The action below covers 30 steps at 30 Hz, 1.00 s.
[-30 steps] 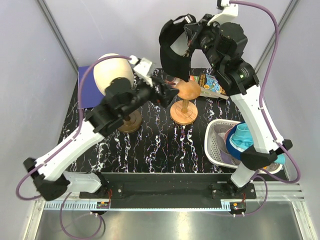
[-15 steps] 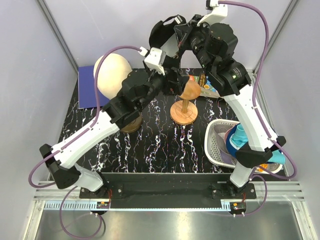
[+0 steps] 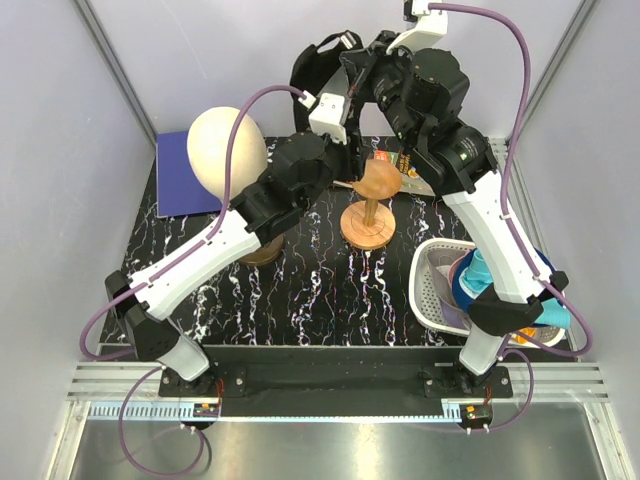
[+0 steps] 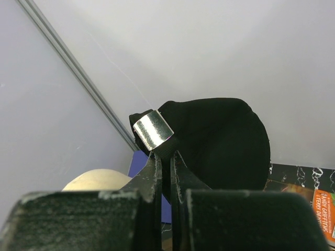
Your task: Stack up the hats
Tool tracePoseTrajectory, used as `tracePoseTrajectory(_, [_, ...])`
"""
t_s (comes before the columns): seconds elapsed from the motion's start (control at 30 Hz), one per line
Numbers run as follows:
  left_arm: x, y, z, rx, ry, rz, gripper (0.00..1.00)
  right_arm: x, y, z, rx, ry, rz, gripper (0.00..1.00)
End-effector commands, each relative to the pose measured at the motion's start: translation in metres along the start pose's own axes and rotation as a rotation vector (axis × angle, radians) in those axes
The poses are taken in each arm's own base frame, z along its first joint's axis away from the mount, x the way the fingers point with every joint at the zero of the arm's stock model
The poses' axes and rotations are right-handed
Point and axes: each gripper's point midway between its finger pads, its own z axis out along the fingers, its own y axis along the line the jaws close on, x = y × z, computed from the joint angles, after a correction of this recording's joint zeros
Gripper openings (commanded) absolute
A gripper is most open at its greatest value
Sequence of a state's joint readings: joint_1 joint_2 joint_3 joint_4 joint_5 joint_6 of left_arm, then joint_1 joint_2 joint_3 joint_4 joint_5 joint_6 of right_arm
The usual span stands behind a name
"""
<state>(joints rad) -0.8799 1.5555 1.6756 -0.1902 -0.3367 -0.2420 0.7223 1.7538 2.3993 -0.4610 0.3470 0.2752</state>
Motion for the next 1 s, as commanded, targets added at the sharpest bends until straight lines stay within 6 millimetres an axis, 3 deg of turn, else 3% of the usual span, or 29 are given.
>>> tracePoseTrajectory(0.0, [-0.023, 0.007, -0.003, -0.048, -0.071, -0.001, 0.37, -0.034, 0.008, -0.008, -0.015, -0.092, 0.012, 0.00])
tracePoseTrajectory(0.27, [-0.028, 0.003, -0.004, -0.010, -0.109, 0.028, 0.00, -0.028, 0.003, -0.007, 0.005, -0.083, -0.006, 0.00])
tracePoseTrajectory(0.5, [-0.045, -0.007, -0.024, 0.081, -0.136, 0.027, 0.00, -0.021, -0.022, -0.011, 0.103, -0.082, -0.116, 0.03])
tracePoseTrajectory(0.57, [-0.052, -0.014, -0.029, 0.152, -0.117, -0.007, 0.00, -0.019, -0.029, -0.016, 0.127, -0.078, -0.145, 0.19])
tracePoseTrajectory(0.6, [-0.056, -0.005, -0.027, 0.154, -0.114, -0.034, 0.00, -0.011, -0.032, -0.014, 0.133, -0.068, -0.157, 0.35])
tracePoseTrajectory(0.63, [-0.057, -0.012, -0.029, 0.220, -0.091, -0.094, 0.00, -0.018, -0.033, -0.021, 0.133, -0.082, -0.159, 0.57])
tracePoseTrajectory(0.67, [-0.061, 0.001, -0.029, 0.208, -0.082, -0.121, 0.00, -0.017, -0.035, -0.022, 0.134, -0.083, -0.166, 0.69])
tracePoseTrajectory(0.7, [-0.065, 0.005, -0.031, 0.210, -0.080, -0.152, 0.00, -0.010, -0.038, -0.022, 0.142, -0.078, -0.170, 0.79])
tracePoseTrajectory(0.77, [-0.077, 0.009, -0.038, 0.233, -0.079, -0.159, 0.00, -0.018, -0.042, -0.031, 0.152, -0.097, -0.175, 0.96])
tracePoseTrajectory(0.87, [-0.086, 0.015, -0.045, 0.262, -0.058, -0.229, 0.00, -0.021, -0.050, -0.041, 0.175, -0.117, -0.182, 1.00])
tracePoseTrajectory(0.9, [-0.095, 0.028, -0.047, 0.244, -0.066, -0.283, 0.00, -0.016, -0.053, -0.041, 0.178, -0.115, -0.188, 1.00])
tracePoseTrajectory(0.97, [-0.100, 0.038, -0.052, 0.260, -0.057, -0.317, 0.00, -0.024, -0.055, -0.053, 0.175, -0.139, -0.184, 1.00])
